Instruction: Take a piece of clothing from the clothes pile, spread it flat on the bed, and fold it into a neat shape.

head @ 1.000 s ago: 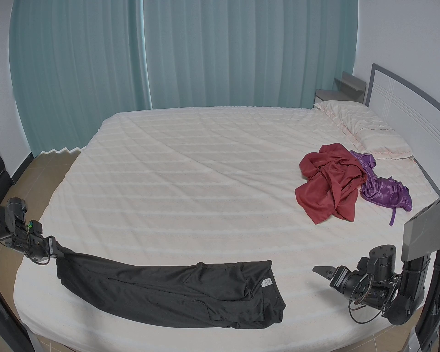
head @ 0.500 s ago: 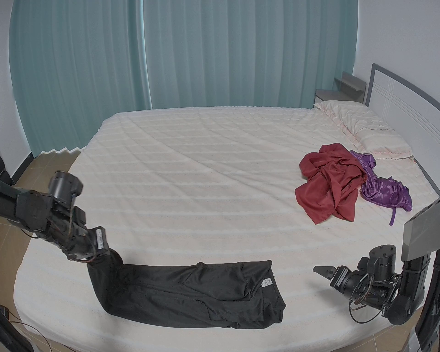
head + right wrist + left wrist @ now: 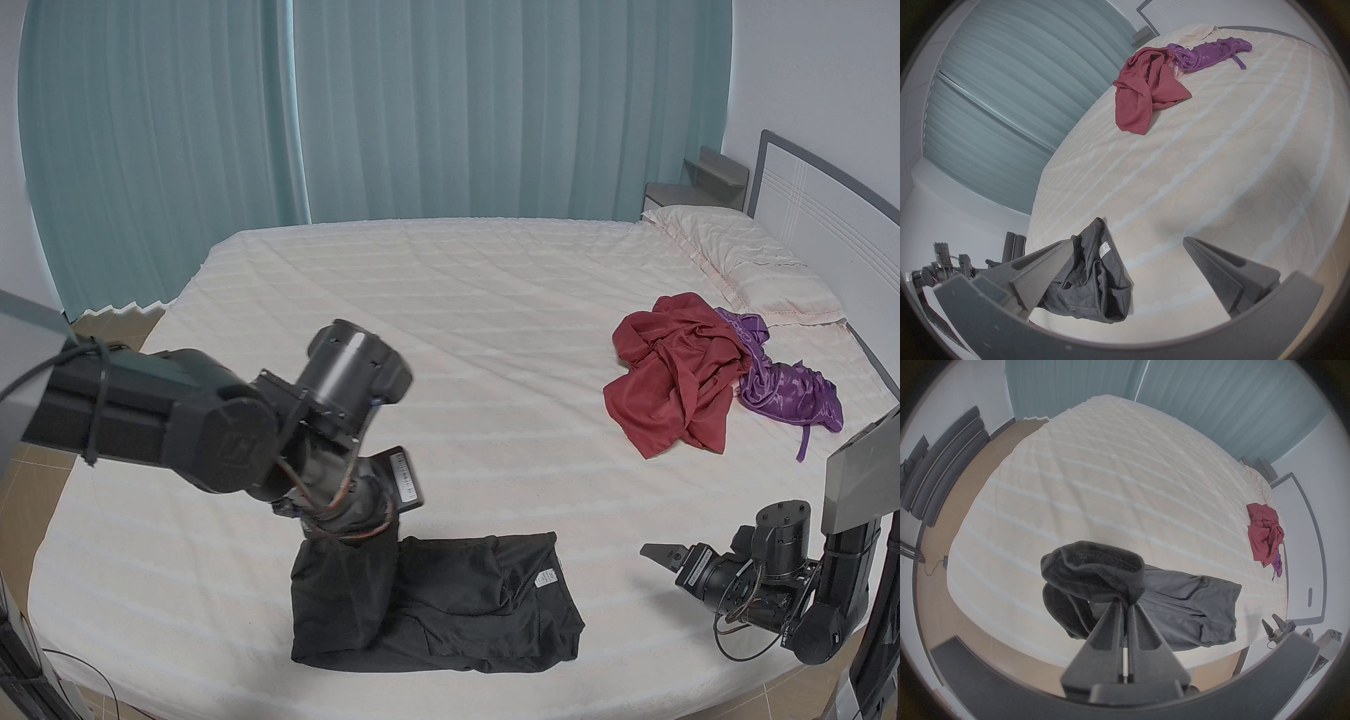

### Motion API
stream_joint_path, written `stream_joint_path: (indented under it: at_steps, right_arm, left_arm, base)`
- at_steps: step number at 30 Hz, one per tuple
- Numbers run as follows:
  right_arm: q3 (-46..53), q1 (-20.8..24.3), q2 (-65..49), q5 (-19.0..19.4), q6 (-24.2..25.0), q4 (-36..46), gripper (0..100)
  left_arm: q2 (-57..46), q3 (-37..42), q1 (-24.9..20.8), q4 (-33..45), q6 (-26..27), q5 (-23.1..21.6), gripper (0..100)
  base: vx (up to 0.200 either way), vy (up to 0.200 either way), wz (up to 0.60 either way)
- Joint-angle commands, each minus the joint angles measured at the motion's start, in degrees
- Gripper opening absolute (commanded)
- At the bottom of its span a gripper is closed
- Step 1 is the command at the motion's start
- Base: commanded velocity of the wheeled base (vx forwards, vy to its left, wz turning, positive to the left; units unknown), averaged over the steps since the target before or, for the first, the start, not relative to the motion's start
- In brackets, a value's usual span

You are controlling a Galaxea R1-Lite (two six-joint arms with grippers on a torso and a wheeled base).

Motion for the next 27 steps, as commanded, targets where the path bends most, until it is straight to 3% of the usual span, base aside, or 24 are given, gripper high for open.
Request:
stream_joint_path:
  at_steps: [1, 13, 21, 22, 27]
  right_arm:
    - [0.22, 0.09, -0.07, 0.44, 0.0, -0.58, 100]
    - [0.22, 0.09, 0.01, 0.52, 0.0, -0.49, 100]
    - [0.22, 0.09, 0.28, 0.52, 0.0, -0.49, 100]
    - [0.13, 0.09, 0.28, 0.52, 0.0, -0.49, 100]
    - [0.22, 0.09, 0.28, 0.52, 0.0, -0.49, 100]
  left_arm:
    - [7.72, -8.23, -5.86, 1.01, -3.25, 0.43, 0]
    - [8.59, -10.95, -8.06, -0.75, -3.87, -7.39, 0]
    - [9.12, -7.35, -8.06, -10.16, -3.96, -11.17, 0]
    - [9.12, -7.17, -8.06, -10.51, -4.13, -11.61, 100]
    - [9.12, -6.82, -8.06, -10.77, -4.31, -12.31, 100]
  base:
    - [0.0, 0.0, 0.0]
    - [0.0, 0.0, 0.0]
    - [0.0, 0.0, 0.0]
    - [0.0, 0.0, 0.0]
    - [0.0, 0.0, 0.0]
